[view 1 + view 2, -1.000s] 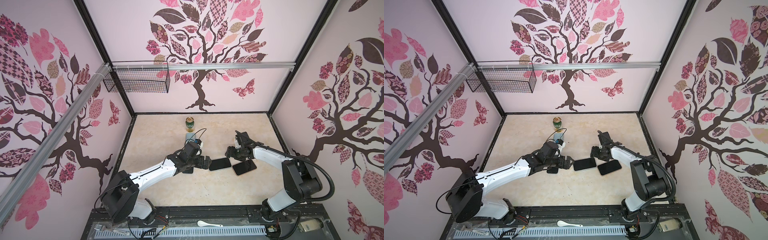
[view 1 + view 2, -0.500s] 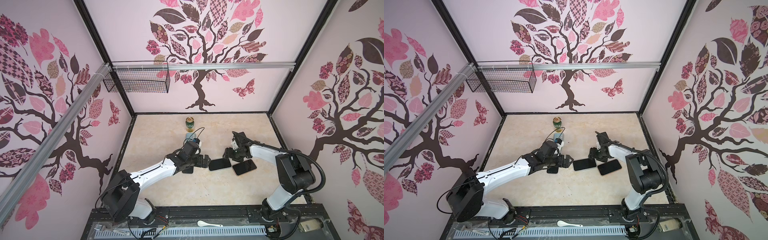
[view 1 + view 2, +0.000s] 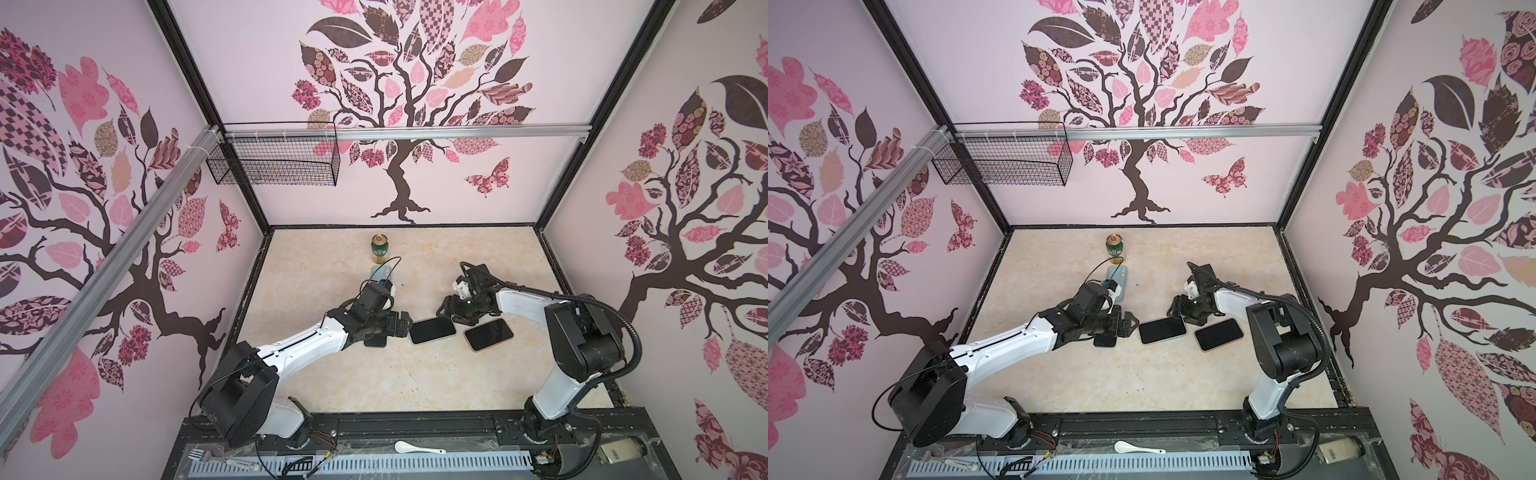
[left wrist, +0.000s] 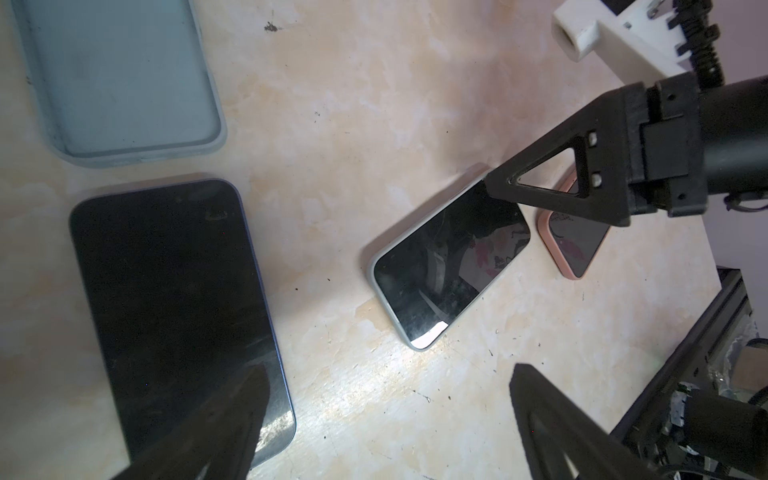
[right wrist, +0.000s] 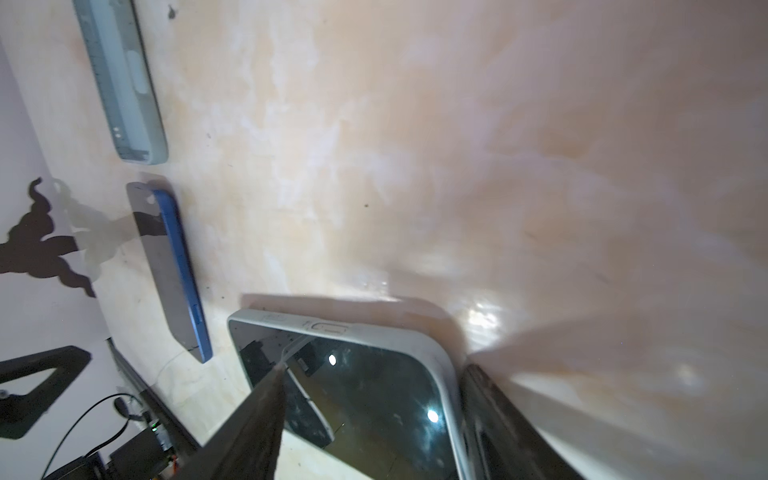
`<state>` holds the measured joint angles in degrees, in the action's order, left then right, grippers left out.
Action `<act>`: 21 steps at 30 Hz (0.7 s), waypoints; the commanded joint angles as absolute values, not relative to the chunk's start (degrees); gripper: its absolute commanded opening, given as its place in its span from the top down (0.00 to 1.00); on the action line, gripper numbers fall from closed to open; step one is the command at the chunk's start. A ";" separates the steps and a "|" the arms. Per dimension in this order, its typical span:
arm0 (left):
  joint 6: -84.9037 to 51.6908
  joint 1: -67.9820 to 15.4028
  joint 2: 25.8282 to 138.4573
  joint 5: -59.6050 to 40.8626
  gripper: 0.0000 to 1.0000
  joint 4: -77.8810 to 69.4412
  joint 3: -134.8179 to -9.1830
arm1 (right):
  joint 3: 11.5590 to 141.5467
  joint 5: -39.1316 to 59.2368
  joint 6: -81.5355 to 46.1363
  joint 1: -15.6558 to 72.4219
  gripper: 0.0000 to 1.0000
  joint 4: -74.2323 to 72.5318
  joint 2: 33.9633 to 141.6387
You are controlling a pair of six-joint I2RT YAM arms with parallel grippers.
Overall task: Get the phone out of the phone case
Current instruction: 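Grasp the white-edged black phone with the left gripper while the right gripper hovers nearby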
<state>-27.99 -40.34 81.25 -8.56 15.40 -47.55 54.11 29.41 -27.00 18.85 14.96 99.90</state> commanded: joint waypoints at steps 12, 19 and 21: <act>-14.47 -45.44 90.28 -4.00 0.02 21.88 -53.90 | 51.10 22.47 -34.69 18.74 0.32 7.64 90.90; -7.76 -45.53 92.51 -2.90 0.02 20.41 -54.74 | 47.04 15.81 -30.24 17.27 0.32 14.10 78.96; -6.05 -45.56 93.35 -3.38 0.02 20.39 -55.11 | 45.94 15.25 -29.87 17.18 0.32 14.82 77.26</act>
<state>-10.57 -45.43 92.20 -4.05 20.53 -52.69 47.57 18.85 -31.62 17.08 10.41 79.79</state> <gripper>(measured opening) 0.982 0.680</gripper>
